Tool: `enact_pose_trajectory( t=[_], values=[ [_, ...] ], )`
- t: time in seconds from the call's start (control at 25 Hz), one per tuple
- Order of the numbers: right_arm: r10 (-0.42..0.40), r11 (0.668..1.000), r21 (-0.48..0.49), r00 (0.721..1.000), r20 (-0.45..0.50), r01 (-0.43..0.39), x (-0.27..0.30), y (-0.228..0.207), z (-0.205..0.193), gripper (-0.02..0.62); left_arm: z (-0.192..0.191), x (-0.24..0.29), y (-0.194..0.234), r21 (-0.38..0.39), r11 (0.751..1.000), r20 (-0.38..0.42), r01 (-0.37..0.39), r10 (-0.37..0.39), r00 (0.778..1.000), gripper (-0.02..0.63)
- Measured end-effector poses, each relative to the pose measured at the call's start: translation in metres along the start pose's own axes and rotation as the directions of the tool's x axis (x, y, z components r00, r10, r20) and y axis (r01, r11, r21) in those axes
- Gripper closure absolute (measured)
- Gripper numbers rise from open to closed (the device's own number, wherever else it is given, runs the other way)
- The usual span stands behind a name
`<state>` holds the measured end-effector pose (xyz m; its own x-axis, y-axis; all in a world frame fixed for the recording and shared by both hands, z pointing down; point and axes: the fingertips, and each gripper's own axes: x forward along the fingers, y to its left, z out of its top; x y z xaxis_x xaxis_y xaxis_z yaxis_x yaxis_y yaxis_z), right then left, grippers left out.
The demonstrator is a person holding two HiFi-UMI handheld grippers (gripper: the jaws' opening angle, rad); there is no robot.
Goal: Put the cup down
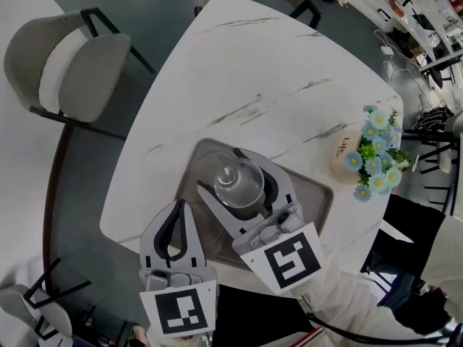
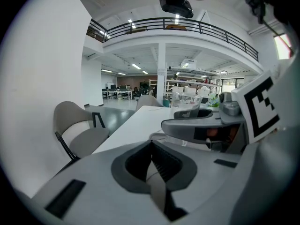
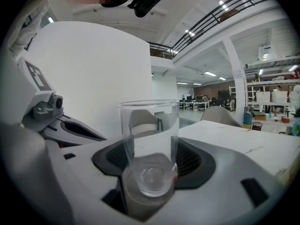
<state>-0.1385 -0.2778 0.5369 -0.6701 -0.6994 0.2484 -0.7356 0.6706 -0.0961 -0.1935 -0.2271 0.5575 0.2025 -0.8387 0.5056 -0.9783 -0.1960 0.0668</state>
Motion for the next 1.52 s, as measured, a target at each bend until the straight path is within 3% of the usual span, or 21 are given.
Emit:
enact_pose_trajectory(
  t=[1.52],
  values=[
    [0.012, 0.999, 0.031, 1.0, -0.009, -0.011, 0.015, 0.007, -0.015, 0.314, -0.019, 0.008, 0.002, -0.038, 0.999, -0.029, 0.016, -0.017, 0.999, 0.597]
  ],
)
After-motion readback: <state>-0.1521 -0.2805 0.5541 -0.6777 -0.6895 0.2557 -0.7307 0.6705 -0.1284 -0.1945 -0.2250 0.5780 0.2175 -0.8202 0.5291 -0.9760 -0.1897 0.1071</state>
